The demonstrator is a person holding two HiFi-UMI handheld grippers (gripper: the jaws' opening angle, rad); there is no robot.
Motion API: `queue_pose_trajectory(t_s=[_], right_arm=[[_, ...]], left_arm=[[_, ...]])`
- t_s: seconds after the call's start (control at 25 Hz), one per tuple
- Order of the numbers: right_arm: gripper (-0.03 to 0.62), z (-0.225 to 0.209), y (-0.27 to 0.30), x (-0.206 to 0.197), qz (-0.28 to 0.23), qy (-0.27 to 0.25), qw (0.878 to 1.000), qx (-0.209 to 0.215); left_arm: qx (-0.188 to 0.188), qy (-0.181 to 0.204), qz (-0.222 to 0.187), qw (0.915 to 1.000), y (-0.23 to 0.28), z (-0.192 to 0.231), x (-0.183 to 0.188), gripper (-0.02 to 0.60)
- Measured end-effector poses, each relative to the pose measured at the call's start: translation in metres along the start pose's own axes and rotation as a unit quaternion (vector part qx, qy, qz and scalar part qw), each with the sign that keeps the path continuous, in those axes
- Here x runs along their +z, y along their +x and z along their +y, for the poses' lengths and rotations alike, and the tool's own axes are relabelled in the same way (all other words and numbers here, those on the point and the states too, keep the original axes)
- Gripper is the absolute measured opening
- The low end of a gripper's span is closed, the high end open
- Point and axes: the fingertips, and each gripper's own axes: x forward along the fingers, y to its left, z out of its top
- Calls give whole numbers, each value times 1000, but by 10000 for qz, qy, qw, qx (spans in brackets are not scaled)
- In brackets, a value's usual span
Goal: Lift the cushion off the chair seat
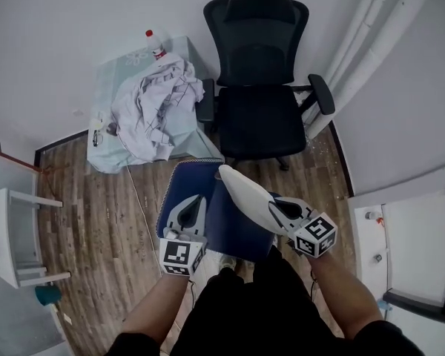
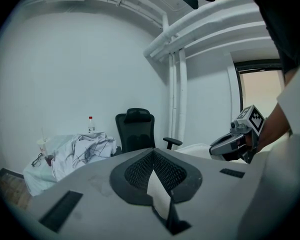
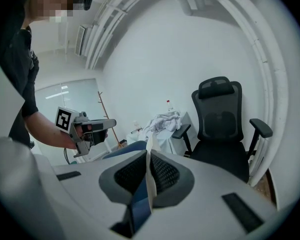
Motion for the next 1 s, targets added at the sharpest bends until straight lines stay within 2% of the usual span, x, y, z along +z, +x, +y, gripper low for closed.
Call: queue_pose_trajectory(t_s=[0.4,0.64,1.0], right_arm=[[31,6,-33,44,-273,-249,9993,31],[32,15,-44,70,-479,-284,9982,206],[31,30,-61,120,-911,-419,9941,416]], left_arm=[[46,60,-420,9991,-6,-1,48,5],[122,55,-505,9986,-15,5,68,5],[447,20,-655,9968,-36,30,91,5]])
